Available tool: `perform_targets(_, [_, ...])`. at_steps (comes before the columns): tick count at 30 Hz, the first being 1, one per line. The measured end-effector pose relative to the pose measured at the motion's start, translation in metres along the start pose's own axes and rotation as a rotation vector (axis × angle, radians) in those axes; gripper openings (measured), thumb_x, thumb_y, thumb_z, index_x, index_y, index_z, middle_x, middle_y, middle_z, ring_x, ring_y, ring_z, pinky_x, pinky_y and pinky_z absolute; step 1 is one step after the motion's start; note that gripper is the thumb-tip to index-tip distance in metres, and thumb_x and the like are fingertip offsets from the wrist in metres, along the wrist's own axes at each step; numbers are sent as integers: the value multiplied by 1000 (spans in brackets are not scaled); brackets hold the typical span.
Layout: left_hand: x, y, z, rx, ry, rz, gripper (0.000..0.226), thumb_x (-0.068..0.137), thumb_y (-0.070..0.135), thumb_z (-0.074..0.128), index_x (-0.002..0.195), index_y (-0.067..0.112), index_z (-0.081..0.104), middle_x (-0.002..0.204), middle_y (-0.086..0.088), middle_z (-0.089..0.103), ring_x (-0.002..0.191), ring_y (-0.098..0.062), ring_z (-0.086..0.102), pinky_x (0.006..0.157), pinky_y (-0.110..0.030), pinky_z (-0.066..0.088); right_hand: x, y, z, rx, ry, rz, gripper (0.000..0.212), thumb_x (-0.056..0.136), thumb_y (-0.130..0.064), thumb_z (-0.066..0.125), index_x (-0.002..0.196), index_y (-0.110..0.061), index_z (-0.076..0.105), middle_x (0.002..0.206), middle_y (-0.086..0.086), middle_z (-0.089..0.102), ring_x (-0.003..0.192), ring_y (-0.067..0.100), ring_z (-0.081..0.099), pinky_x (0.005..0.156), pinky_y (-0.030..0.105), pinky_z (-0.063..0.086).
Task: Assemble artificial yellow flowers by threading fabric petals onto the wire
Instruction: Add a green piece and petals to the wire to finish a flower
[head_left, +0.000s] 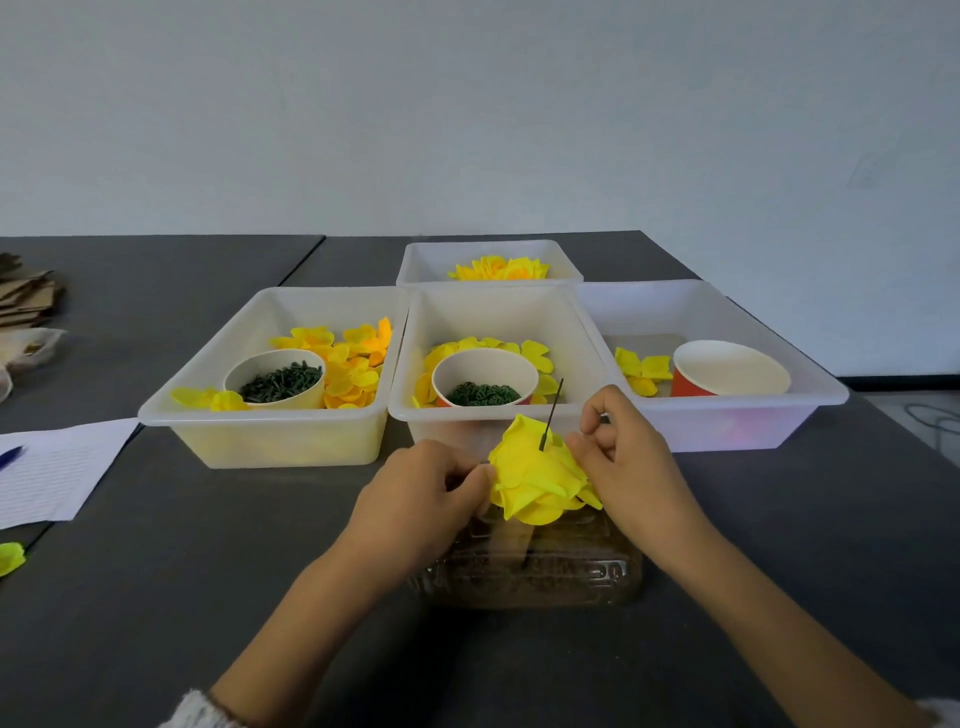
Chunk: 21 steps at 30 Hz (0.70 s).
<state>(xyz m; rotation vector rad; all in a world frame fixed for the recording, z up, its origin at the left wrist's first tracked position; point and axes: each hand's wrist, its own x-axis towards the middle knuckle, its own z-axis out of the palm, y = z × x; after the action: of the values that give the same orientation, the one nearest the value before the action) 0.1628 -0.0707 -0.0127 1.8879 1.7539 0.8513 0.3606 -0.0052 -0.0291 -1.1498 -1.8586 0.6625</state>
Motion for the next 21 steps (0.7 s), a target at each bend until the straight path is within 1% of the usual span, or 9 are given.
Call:
perform_targets(3, [-2,-1,3,-8,10,-12,46,97,34,52,51,28,54,47,9,49,48,-8,45,60,-42,50,-1,0,1,-6,-2,-10,25,96,-14,56,80,-27,41,54,-12,52,49,3,46,45,15,37])
perform_targets(6, [-2,-4,5,-22,16,-4,47,97,36,51,50,31,53,47,10,48,49,-7,44,59,-37,44,0,2,1,-10,-5,-9,24,96,-15,57,80,-26,42,54,-12,52,50,3,46,46,16,37])
perform_targets(9, [-4,-6,6,-36,29,6,47,98,39,49,52,28,52,48,11,48,49,-5,44,60,-31,41,1,3,1,-6,-16,5,22,96,-17,57,81,-27,43,54,-11,53,51,2,47,46,16,38])
perform_targets(12, [-6,-8,6,-65,36,34,49,99,43,47,53,27,51,49,11,49,49,-4,45,61,-31,40,3,2,-1,12,-53,6,21,96,-18,55,80,-26,45,52,-14,53,49,1,47,46,15,37])
perform_targets(15, [-7,-11,7,-144,54,44,56,100,51,43,53,23,52,47,10,48,46,-3,43,56,-29,37,3,0,-4,49,-67,-14,21,99,-23,49,78,-26,47,54,-16,52,50,0,44,47,13,35])
perform_targets(17, [-7,-12,6,-276,114,37,61,96,60,37,51,21,51,46,7,48,45,-3,43,52,-21,35,4,0,-9,76,-49,-33,24,101,-28,43,78,-28,48,59,-11,51,53,2,43,49,14,34])
perform_targets(18, [-6,-13,5,-339,162,31,63,95,60,33,49,20,50,46,6,47,45,-4,43,50,-17,34,5,1,-13,89,-40,-32,25,101,-30,40,79,-28,50,62,-8,51,55,3,44,50,15,34])
perform_targets(19, [-4,-16,4,-378,216,21,65,97,58,29,49,20,49,46,5,47,45,-5,42,49,-15,33,8,2,-19,94,-27,-25,26,102,-30,37,81,-26,52,63,-6,51,57,4,45,53,18,37])
perform_targets(21, [2,-27,1,-380,329,-10,67,104,51,26,49,19,48,46,6,46,45,-4,42,49,-16,33,20,5,-36,77,56,-7,25,103,-25,38,84,-21,54,63,-6,50,58,9,45,56,24,36])
